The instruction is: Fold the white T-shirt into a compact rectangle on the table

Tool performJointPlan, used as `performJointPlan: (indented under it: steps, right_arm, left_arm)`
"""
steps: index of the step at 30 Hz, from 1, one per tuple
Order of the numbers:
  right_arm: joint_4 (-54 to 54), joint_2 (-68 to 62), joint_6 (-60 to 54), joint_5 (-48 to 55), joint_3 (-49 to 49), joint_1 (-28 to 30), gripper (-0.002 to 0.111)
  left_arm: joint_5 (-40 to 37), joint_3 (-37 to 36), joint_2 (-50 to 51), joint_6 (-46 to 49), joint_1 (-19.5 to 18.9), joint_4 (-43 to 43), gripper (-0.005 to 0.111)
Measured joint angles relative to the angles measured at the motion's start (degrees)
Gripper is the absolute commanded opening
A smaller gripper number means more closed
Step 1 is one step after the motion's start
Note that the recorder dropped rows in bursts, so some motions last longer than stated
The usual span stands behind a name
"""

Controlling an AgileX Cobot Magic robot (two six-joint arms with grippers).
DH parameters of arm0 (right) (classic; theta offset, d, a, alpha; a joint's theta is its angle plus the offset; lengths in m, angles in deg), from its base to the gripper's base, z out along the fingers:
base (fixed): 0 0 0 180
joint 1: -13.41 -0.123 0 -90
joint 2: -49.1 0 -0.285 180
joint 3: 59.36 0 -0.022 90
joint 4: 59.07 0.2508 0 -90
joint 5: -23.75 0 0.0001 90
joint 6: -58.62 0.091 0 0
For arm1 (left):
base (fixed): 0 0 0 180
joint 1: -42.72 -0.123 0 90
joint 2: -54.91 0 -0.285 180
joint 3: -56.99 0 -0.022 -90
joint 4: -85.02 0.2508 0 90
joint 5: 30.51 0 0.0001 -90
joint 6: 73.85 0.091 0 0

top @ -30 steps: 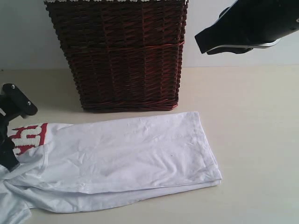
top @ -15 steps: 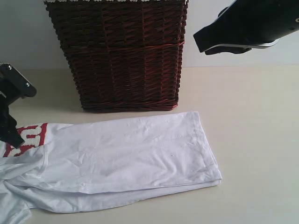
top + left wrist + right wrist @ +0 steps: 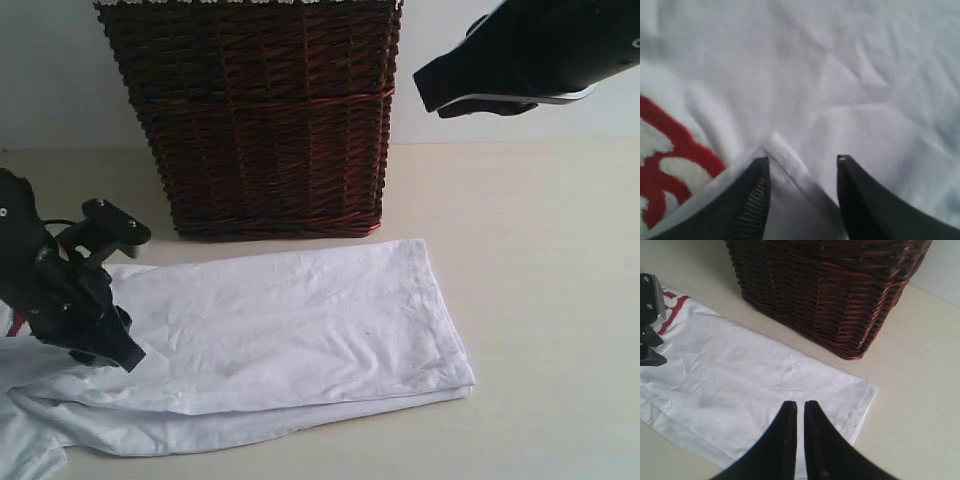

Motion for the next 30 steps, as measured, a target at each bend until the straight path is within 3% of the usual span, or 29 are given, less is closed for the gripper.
performJointPlan:
  steps: [3, 9, 15, 19, 24, 30]
  right_arm:
    - [0.0, 0.0, 0.0, 0.0, 0.0, 0.0, 0.008]
    - [0.0, 0.0, 0.0, 0.0, 0.0, 0.0, 0.008]
    - [0.0, 0.0, 0.0, 0.0, 0.0, 0.0, 0.008]
    - [0.0, 0.0, 0.0, 0.0, 0.0, 0.0, 0.008]
    - [0.0, 0.0, 0.0, 0.0, 0.0, 0.0, 0.008]
    - [0.0, 0.0, 0.0, 0.0, 0.0, 0.0, 0.008]
  left_arm:
    - [1.0, 1.6, 3.3, -1.5, 0.1, 0.5, 0.046]
    - [-6.7, 5.7, 5.3, -1.7, 0.7, 3.7, 0.046]
    - [-9.7, 8.2, -3.5, -1.7, 0.7, 7.1, 0.046]
    - [-12.3, 8.4, -8.3, -3.7, 0.7, 13.7, 0.046]
    - [-19.0, 6.4, -6.5, -3.9, 0.7, 23.3, 0.046]
    - [-20.1, 5.1, 1.2, -6.7, -4.7, 27.2, 0.046]
